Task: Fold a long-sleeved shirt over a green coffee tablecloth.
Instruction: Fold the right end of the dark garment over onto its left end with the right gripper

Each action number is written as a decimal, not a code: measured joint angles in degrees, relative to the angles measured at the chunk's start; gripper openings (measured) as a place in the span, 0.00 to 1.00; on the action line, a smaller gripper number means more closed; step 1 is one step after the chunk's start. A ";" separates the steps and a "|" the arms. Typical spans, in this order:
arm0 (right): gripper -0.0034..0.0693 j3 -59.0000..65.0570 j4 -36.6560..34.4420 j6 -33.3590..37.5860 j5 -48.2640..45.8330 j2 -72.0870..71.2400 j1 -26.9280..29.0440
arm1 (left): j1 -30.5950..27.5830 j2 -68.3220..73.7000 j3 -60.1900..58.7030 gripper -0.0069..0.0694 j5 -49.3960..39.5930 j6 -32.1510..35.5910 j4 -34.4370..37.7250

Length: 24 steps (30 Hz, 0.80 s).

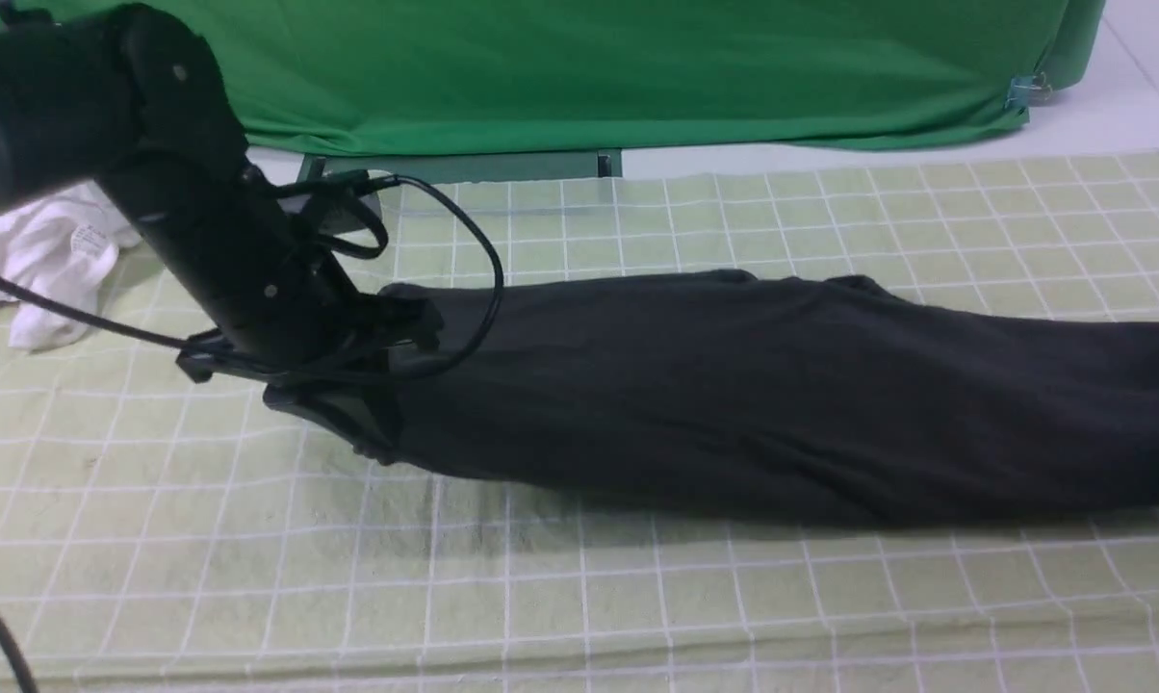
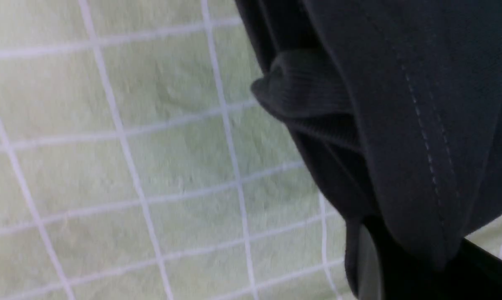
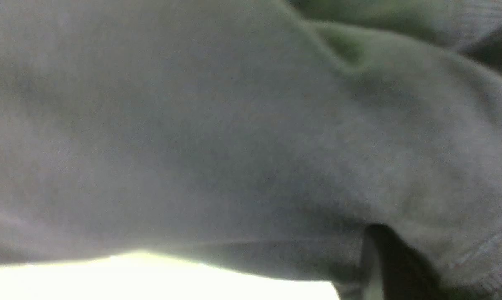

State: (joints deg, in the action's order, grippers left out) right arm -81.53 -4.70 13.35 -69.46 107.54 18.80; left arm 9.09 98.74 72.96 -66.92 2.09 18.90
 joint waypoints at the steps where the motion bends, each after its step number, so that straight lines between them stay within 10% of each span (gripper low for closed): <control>1: 0.08 1.27 0.13 -0.27 -0.05 -1.14 0.14 | 0.09 -0.69 -1.26 0.16 0.00 0.00 -0.38; 24: 0.08 8.33 3.39 1.24 2.74 -3.60 0.70 | 0.19 -1.61 -12.12 0.29 9.06 2.87 -2.32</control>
State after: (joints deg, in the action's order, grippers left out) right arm -73.19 -1.31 14.59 -66.72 103.93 19.50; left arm 9.28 97.12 60.84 -57.85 4.96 16.58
